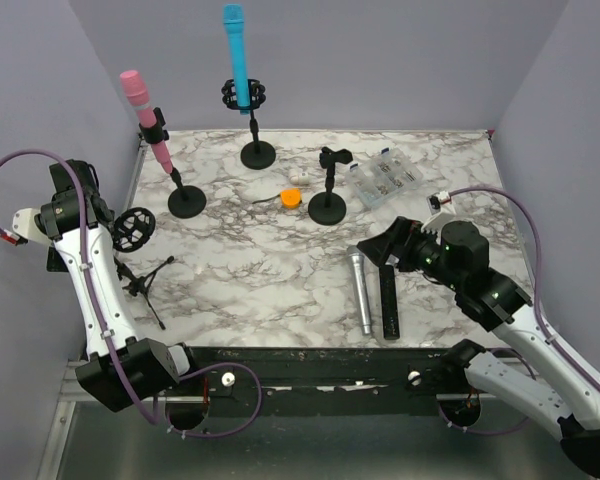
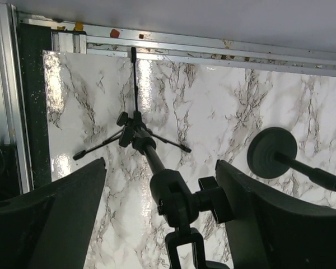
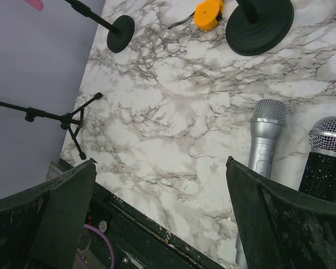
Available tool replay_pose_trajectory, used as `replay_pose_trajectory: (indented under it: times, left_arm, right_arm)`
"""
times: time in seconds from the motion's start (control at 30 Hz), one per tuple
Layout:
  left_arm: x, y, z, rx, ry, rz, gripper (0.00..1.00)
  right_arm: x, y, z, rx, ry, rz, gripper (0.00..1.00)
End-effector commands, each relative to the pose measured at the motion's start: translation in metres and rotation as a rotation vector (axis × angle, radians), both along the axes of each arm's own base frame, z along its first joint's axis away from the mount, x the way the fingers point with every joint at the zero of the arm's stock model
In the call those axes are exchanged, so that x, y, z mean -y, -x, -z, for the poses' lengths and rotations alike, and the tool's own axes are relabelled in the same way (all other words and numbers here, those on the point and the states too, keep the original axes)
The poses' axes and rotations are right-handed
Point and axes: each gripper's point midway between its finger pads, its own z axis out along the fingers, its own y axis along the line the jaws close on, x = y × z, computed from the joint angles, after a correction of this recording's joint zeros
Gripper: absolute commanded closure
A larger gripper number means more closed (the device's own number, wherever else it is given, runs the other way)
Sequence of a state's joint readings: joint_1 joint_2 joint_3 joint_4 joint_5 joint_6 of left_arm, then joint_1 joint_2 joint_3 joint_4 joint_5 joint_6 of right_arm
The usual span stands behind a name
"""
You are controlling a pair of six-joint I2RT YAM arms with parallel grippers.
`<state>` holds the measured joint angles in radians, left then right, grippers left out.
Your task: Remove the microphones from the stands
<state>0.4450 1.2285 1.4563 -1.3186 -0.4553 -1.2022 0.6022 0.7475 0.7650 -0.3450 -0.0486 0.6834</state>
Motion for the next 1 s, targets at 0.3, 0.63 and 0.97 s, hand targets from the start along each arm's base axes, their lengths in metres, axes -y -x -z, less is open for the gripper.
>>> replay_pose_trajectory:
  times: [0.3, 0.63, 0.97]
  left_arm:
    - [0.015, 0.003, 0.014, 0.024, 0.087, -0.012, 0.65]
    - [0.052, 0.0, 0.007, 0.121, 0.167, 0.04, 0.91]
    - [0.143, -0.024, 0.015, 0.16, 0.329, 0.152, 1.0]
  right_arm:
    - [-0.003, 0.003, 0.005, -0.01, -0.001, -0.025, 0.01]
    - [-0.011, 0.002, 0.027, -0.046, 0.005, -0.052, 0.01]
    - [-0.03, 0.003, 0.047, -0.104, -0.019, -0.121, 0.01]
